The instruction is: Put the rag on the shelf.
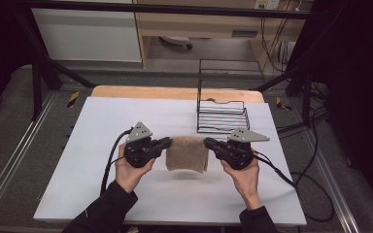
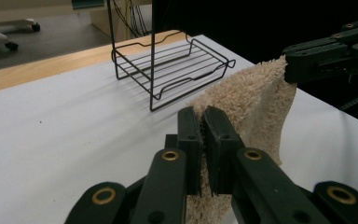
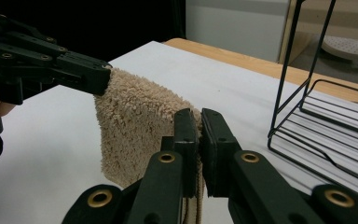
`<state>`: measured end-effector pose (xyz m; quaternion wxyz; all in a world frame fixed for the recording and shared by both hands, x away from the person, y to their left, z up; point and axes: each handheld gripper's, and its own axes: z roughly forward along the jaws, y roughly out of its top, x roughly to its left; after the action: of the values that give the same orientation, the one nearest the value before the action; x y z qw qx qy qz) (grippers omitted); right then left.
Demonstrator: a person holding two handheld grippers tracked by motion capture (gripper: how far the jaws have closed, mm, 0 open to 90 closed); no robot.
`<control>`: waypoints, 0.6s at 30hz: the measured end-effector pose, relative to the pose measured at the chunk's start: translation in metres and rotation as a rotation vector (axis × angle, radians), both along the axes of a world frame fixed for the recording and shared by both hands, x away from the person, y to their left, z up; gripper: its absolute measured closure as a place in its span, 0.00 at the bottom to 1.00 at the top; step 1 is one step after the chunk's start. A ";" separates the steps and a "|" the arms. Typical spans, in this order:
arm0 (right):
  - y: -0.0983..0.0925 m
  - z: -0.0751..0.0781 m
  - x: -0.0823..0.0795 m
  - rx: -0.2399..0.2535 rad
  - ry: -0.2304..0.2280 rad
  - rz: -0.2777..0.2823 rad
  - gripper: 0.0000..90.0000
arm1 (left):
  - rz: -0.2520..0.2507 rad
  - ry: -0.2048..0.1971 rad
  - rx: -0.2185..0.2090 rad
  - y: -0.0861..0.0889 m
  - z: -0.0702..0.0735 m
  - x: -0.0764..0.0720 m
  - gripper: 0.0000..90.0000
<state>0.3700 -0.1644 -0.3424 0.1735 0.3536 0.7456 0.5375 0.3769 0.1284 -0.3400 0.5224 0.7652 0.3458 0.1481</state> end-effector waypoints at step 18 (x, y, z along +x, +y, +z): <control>-0.008 0.028 -0.003 0.024 -0.100 -0.042 0.95 | 0.015 -0.088 -0.069 -0.008 0.023 0.004 0.94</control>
<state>0.3669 -0.1724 -0.3147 0.2175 0.3438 0.7221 0.5596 0.3805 0.1203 -0.3166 0.5621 0.7368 0.3332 0.1734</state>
